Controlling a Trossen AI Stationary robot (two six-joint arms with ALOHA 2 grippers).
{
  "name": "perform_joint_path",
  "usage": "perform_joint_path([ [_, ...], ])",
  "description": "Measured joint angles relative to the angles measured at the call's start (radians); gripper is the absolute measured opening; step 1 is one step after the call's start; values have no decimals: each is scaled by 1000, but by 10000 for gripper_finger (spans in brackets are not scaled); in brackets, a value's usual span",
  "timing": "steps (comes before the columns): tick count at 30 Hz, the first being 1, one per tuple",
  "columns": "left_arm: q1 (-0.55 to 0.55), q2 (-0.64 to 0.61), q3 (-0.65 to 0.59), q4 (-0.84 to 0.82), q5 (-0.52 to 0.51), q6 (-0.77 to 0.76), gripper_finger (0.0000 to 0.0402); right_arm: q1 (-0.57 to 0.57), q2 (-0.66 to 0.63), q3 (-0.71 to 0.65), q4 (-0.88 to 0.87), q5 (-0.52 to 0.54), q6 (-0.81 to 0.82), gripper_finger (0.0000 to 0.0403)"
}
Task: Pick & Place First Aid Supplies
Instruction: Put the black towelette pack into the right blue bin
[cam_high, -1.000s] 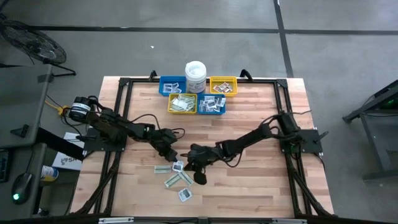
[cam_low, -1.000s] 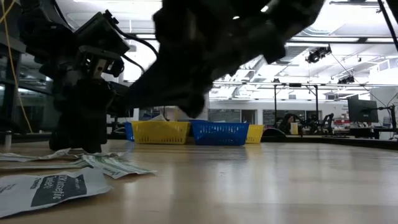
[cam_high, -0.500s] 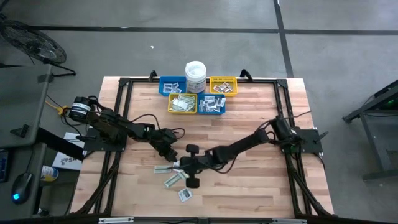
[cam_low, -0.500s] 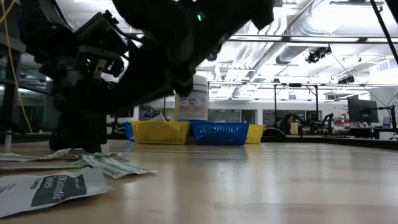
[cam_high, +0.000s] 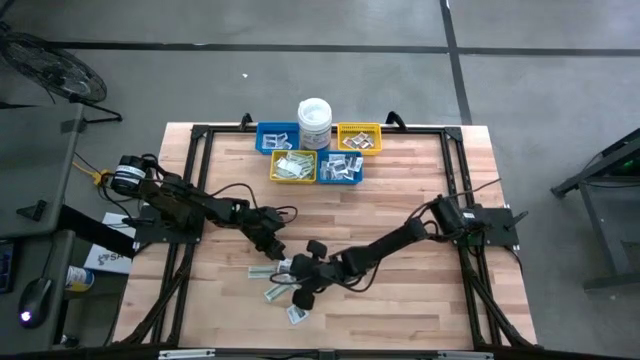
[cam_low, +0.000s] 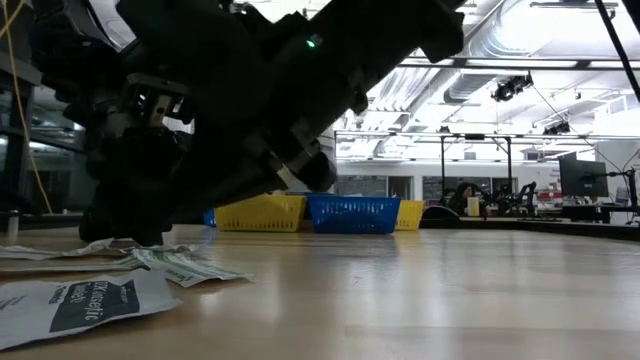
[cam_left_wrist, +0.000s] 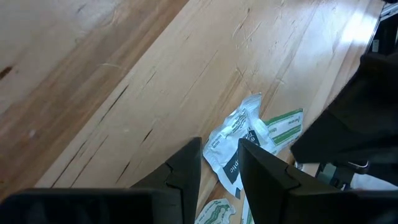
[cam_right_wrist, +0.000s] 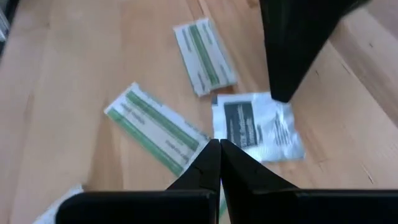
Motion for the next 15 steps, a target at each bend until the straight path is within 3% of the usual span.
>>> perform_joint_path([
  [15, 0, 0, 0, 0, 0, 0, 111, -2, 40, -4, 27, -35, 45, 0],
])
